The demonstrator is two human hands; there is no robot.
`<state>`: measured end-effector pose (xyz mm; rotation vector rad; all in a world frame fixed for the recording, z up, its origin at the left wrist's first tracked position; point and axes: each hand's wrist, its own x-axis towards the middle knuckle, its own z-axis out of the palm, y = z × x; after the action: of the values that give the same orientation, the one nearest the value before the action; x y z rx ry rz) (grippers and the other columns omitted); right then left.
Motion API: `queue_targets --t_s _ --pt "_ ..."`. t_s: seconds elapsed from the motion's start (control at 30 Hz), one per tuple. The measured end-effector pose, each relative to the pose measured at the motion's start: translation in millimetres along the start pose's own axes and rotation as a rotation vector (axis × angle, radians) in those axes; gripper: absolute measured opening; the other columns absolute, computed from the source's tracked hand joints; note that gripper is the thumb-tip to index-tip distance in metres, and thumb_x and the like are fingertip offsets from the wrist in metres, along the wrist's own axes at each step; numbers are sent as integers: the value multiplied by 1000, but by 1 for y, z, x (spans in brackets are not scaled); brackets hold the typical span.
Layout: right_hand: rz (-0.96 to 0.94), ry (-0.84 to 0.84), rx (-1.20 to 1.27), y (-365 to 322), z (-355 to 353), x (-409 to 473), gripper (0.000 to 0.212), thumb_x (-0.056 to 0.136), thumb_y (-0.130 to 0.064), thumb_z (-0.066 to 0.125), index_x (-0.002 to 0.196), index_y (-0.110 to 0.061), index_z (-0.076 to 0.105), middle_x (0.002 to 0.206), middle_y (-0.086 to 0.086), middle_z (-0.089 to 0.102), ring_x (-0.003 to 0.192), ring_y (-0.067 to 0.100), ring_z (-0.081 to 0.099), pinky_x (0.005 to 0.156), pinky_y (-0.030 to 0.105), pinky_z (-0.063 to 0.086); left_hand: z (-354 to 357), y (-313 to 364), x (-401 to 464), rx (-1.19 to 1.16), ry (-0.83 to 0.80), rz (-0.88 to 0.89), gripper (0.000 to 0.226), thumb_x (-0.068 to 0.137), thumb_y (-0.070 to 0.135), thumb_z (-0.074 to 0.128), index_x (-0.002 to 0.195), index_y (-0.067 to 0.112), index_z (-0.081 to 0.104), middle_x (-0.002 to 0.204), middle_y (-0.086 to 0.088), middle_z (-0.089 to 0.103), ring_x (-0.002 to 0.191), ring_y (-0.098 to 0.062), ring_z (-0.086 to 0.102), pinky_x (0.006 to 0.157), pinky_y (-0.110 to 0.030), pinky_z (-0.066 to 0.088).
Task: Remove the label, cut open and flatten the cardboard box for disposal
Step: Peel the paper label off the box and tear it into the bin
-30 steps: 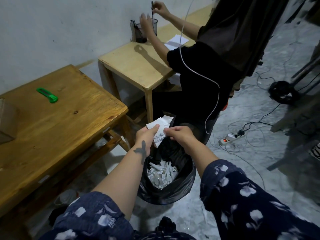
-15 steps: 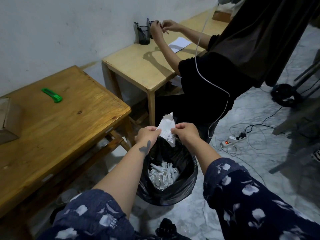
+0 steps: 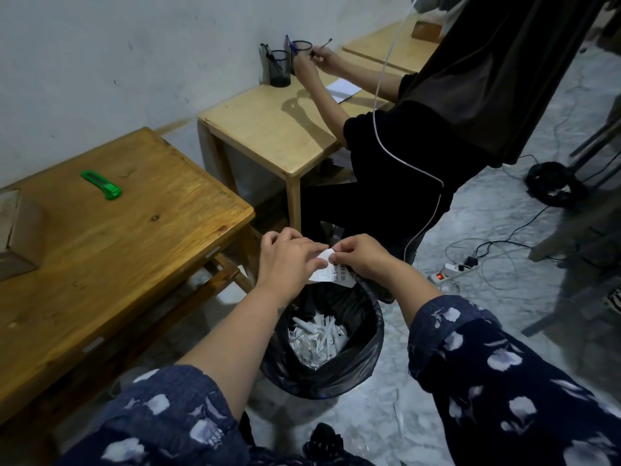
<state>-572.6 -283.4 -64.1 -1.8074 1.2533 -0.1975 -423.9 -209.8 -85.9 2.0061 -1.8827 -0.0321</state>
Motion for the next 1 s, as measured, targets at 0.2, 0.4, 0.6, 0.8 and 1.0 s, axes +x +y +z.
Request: queue_targets --t_s 0.2,0.4,0.6,0.8,1.0 --pt "33 81 -47 1 7 1 22 84 -36 66 62 -31 63 59 -9 54 61 8 47 79 38 35 1 -2 4 -142 -98 -192 20 87 49 57 101 39 68 95 10 65 103 -12 49 94 -35 25" --pt "85 337 -205 -5 16 1 16 83 -46 64 91 -35 72 95 -12 70 109 15 56 110 53 20 1 8 10 -233 -152 -343 22 89 48 57 97 31 69 88 7 69 88 -16 59 87 -37 43" --pt "-27 270 -380 -2 8 0 41 81 -45 67 121 -44 58 137 -14 47 135 18 23 108 66 -10 0 9 10 -239 -224 -367 22 86 49 60 95 31 69 91 6 70 88 -15 62 81 -38 50" --pt "-194 132 -346 -2 8 3 10 77 -35 73 84 -28 74 86 -8 71 97 13 59 101 39 40 7 4 6 -398 -300 -329 16 85 44 65 91 30 70 89 8 68 89 -14 62 84 -40 52" --pt "-118 120 -210 5 5 -1 4 81 -19 70 77 -20 69 72 -7 63 72 10 60 66 26 49 15 -4 -2 -505 -268 -293 14 84 59 51 83 49 62 88 6 65 87 -15 60 80 -40 51"
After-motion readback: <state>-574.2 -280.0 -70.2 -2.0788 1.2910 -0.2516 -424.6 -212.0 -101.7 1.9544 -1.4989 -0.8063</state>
